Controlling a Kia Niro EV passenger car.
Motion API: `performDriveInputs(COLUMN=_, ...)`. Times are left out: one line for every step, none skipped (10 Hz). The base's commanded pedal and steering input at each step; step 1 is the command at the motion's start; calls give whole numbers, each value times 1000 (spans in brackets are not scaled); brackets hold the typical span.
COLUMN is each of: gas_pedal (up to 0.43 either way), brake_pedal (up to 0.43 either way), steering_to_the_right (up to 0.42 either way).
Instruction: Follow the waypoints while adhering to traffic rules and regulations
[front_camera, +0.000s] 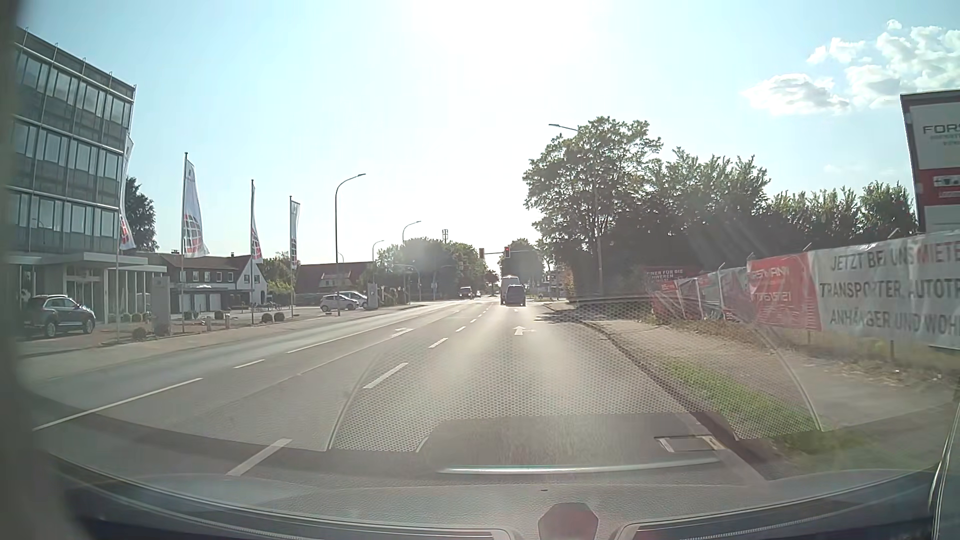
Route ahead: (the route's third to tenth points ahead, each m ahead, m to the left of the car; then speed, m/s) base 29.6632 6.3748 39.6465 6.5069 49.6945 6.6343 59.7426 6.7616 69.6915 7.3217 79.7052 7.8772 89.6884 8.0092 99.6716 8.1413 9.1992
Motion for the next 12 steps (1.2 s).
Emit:
performDriveInputs(gas_pedal=67, brake_pedal=6, steering_to_the_right=0)
performDriveInputs(gas_pedal=67, brake_pedal=6, steering_to_the_right=0)
performDriveInputs(gas_pedal=47, brake_pedal=6, steering_to_the_right=1)
performDriveInputs(gas_pedal=8, brake_pedal=6, steering_to_the_right=1)
performDriveInputs(gas_pedal=0, brake_pedal=6, steering_to_the_right=1)
performDriveInputs(gas_pedal=0, brake_pedal=6, steering_to_the_right=1)
performDriveInputs(gas_pedal=0, brake_pedal=6, steering_to_the_right=1)
performDriveInputs(gas_pedal=0, brake_pedal=6, steering_to_the_right=1)
performDriveInputs(gas_pedal=0, brake_pedal=6, steering_to_the_right=1)
performDriveInputs(gas_pedal=0, brake_pedal=6, steering_to_the_right=1)
performDriveInputs(gas_pedal=0, brake_pedal=6, steering_to_the_right=1)
performDriveInputs(gas_pedal=0, brake_pedal=6, steering_to_the_right=1)
